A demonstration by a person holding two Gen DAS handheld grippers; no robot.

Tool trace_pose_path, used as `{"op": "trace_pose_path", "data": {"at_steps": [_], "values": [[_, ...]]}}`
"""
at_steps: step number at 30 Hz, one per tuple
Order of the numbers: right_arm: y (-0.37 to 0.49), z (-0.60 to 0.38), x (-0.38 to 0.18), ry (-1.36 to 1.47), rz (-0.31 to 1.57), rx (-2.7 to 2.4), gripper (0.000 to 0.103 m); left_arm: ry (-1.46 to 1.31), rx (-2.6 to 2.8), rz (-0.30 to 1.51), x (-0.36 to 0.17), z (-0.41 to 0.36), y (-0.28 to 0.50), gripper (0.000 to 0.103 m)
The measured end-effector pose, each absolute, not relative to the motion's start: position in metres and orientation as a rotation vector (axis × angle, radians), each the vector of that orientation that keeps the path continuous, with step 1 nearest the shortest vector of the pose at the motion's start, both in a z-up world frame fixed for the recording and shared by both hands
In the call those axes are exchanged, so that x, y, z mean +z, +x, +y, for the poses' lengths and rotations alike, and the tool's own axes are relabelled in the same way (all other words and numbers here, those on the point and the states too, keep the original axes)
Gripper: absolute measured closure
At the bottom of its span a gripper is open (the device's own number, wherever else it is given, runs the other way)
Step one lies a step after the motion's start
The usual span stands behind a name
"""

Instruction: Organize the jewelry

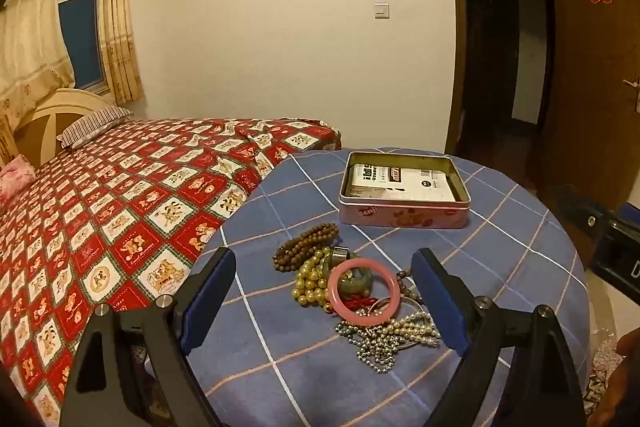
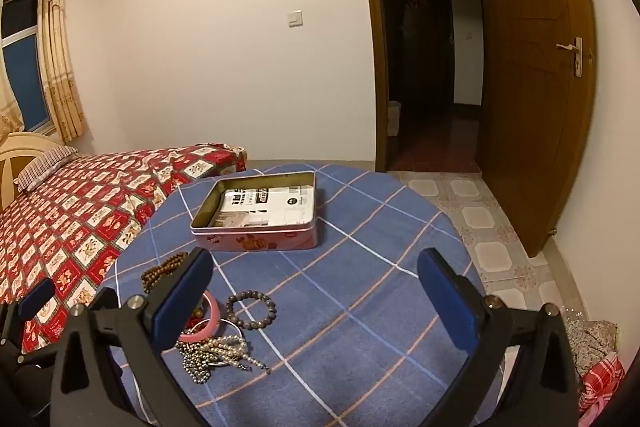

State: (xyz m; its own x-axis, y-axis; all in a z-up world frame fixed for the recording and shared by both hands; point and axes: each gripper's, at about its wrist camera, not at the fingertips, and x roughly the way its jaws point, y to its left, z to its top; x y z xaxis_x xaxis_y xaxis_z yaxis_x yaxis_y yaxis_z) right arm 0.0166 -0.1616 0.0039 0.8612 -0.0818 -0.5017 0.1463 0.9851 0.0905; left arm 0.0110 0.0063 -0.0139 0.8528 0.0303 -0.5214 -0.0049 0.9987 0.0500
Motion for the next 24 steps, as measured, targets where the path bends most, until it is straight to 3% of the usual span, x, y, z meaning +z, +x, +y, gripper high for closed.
{"op": "trace_pose_path", "data": {"at_steps": [24], "values": [[0.0165,-0.1581,-0.0005,0.119,0.538,-0.116,0.000,0.049,0.020,0.538,-0.0089,0.0059,0.0114,0.013]]}}
